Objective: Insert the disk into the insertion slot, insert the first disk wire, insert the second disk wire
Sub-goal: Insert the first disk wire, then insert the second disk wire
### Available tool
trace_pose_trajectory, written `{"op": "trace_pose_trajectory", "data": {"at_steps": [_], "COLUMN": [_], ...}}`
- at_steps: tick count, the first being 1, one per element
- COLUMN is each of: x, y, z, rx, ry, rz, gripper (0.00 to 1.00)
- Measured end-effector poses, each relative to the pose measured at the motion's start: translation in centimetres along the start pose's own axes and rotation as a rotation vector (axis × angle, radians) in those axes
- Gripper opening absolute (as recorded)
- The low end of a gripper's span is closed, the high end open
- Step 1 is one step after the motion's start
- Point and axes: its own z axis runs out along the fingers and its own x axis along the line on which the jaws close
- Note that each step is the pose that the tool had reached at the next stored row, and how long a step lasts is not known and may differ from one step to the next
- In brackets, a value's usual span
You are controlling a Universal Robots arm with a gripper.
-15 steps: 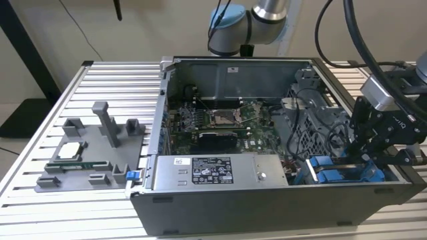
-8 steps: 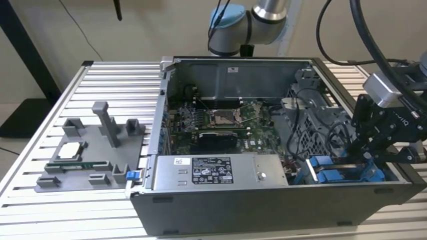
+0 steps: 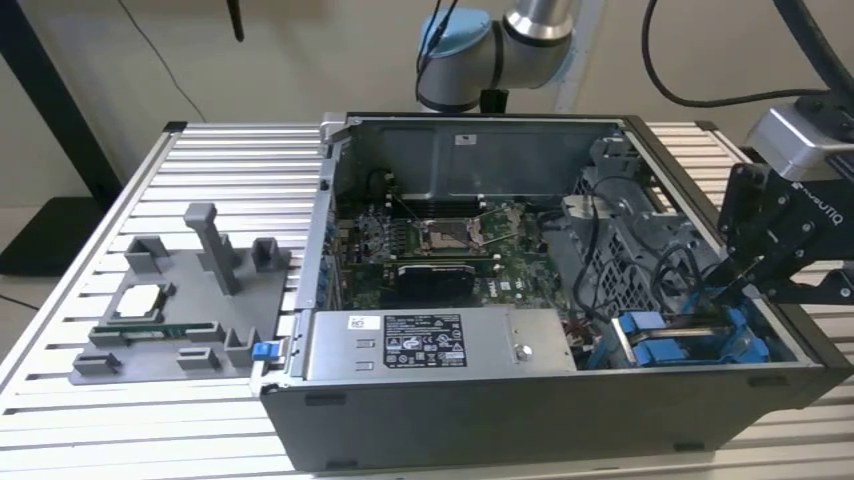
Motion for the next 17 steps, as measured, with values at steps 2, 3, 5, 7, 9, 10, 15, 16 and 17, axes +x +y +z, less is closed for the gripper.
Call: {"op": "trace_pose_trajectory", "data": {"at_steps": [2, 3, 5, 7, 9, 10, 15, 16, 17], "x": [0.0, -0.01, -0.02, -0.02, -0.02, -0.02, -0.02, -0.01, -0.01], "y": [0.01, 0.01, 0.02, 0.02, 0.02, 0.02, -0.06, -0.17, -0.3], "z": [-0.01, -0.09, -0.15, -0.16, -0.16, -0.16, -0.2, -0.2, -0.2], "rx": [0.0, 0.0, 0.0, 0.0, 0.0, 0.0, 0.0, 0.0, 0.0], "ry": [-0.0002, -0.0001, 0.0, 0.0, 0.0, 0.0, 0.0005, 0.0003, 0.0001], "rz": [0.0, 0.0, 0.0, 0.0, 0.0, 0.0, 0.0, 0.0, 0.0], "gripper": [1.0, 1.0, 1.0, 1.0, 1.0, 1.0, 1.0, 1.0, 1.0]}}
